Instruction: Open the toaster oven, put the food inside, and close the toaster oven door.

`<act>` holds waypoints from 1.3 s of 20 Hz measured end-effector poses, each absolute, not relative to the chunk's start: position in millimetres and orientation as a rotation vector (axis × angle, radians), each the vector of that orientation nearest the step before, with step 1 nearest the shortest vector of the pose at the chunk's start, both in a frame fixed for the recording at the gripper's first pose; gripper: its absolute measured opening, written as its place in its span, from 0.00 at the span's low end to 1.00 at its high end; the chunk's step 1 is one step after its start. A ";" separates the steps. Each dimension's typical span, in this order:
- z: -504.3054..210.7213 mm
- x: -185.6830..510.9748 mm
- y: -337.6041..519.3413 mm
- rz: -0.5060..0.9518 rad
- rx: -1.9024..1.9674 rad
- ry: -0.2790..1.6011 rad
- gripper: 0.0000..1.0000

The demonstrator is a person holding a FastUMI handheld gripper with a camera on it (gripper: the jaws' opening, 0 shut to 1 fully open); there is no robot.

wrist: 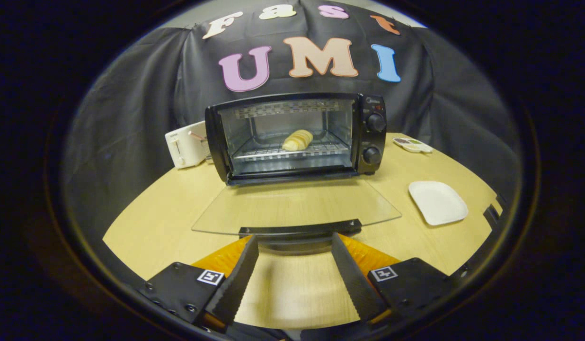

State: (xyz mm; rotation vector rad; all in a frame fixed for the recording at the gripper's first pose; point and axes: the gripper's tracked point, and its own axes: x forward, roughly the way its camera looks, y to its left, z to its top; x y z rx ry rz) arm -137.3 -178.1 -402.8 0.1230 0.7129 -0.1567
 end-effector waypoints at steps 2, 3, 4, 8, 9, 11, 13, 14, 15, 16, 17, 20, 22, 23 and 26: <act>-409.9 -135.4 -176.4 -0.147 0.120 0.727 0.96; -415.1 -134.4 -178.4 -0.153 0.103 0.739 0.96; -413.1 -136.9 -178.3 -0.151 0.099 0.740 0.96; -404.1 -132.3 -178.6 -0.153 0.103 0.716 0.96; -403.7 -132.6 -178.5 -0.149 0.089 0.723 0.96; -401.8 -132.4 -176.3 -0.140 0.064 0.733 0.96; -400.1 -130.8 -177.6 -0.139 0.067 0.732 0.96; -398.9 -131.8 -177.2 -0.138 0.068 0.729 0.96; -397.1 -131.9 -177.0 -0.136 0.066 0.726 0.96; -393.2 -131.3 -177.0 -0.134 0.064 0.716 0.96; -387.7 -129.2 -178.2 -0.134 0.068 0.702 0.96; -363.9 -119.2 -182.2 -0.139 0.093 0.626 0.95; -345.5 -107.0 -184.6 -0.143 0.104 0.564 0.95; -338.1 -101.6 -185.5 -0.143 0.106 0.548 0.95; -319.2 -82.1 -188.3 -0.141 0.101 0.487 0.95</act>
